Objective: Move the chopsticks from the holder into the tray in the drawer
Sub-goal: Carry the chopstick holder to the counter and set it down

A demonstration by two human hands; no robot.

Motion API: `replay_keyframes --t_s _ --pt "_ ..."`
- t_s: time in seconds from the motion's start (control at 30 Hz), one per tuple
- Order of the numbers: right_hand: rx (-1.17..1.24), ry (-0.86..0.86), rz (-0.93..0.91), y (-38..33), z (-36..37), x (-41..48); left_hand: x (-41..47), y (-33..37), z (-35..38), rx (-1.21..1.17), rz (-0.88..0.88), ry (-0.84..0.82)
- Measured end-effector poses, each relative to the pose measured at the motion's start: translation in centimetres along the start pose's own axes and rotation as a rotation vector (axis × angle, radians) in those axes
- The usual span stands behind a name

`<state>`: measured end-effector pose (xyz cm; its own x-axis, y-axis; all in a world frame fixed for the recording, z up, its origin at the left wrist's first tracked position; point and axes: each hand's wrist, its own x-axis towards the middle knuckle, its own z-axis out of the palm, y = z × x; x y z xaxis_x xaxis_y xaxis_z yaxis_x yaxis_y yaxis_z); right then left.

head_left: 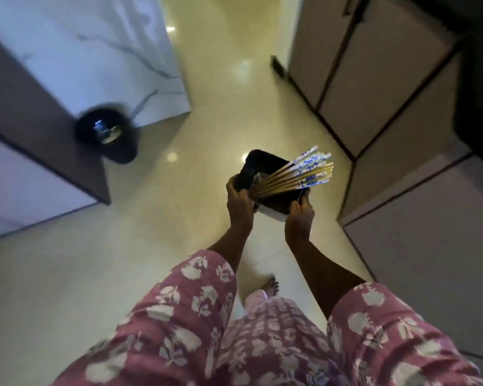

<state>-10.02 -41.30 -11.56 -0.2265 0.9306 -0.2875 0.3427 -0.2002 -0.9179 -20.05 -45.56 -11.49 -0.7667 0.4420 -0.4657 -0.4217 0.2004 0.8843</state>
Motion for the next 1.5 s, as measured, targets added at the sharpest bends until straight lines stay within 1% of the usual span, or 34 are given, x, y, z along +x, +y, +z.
replay_keyframes --t_s 0.1,0.27,0.4,0.5,0.7,0.8,0.87,1.0,1.1,1.23,1.4,1.5 --pt "-0.074 -0.133 -0.035 1.6 4.2 -5.9 -3.0 -2.8 -8.6 -0.078 -0.038 0.154" --pt "-0.168 -0.444 -0.077 3.8 10.2 -18.0 -9.9 -7.0 -22.4 -0.197 -0.062 0.439" --pt "-0.268 -0.668 -0.136 5.5 14.6 -27.3 -15.9 -10.1 -31.9 -0.390 -0.071 0.648" --pt "-0.309 -0.832 -0.207 6.5 17.7 -34.2 -20.2 -12.0 -38.4 -0.597 -0.050 0.806" --pt "-0.400 -1.153 -0.326 8.3 24.1 -46.6 -28.1 -14.7 -49.6 -0.709 -0.044 1.141" --pt "-0.427 -1.272 -0.351 9.1 28.0 -52.6 -31.1 -15.9 -55.0 -0.720 -0.068 1.282" --pt "-0.456 -1.353 -0.435 9.5 30.8 -57.1 -32.9 -16.2 -59.3 -0.751 -0.072 1.358" --pt "-0.469 -1.468 -0.527 9.4 36.8 -66.3 -35.9 -15.7 -68.4 -0.815 -0.025 1.508" --pt "-0.386 -1.534 -0.580 7.5 40.8 -73.5 -38.7 -14.0 -75.0 -0.838 0.051 1.613" --pt "-0.249 -1.594 -0.548 4.4 45.6 -83.7 -42.6 -10.9 -83.4 -0.824 0.182 1.745" --pt "-0.124 -1.609 -0.614 0.7 50.7 -96.4 -48.8 -7.5 -94.0 -0.864 0.382 1.740" --pt "-0.134 -1.630 -0.637 -1.1 54.0 -103.7 -52.3 -6.4 -100.8 -0.752 0.363 1.784"
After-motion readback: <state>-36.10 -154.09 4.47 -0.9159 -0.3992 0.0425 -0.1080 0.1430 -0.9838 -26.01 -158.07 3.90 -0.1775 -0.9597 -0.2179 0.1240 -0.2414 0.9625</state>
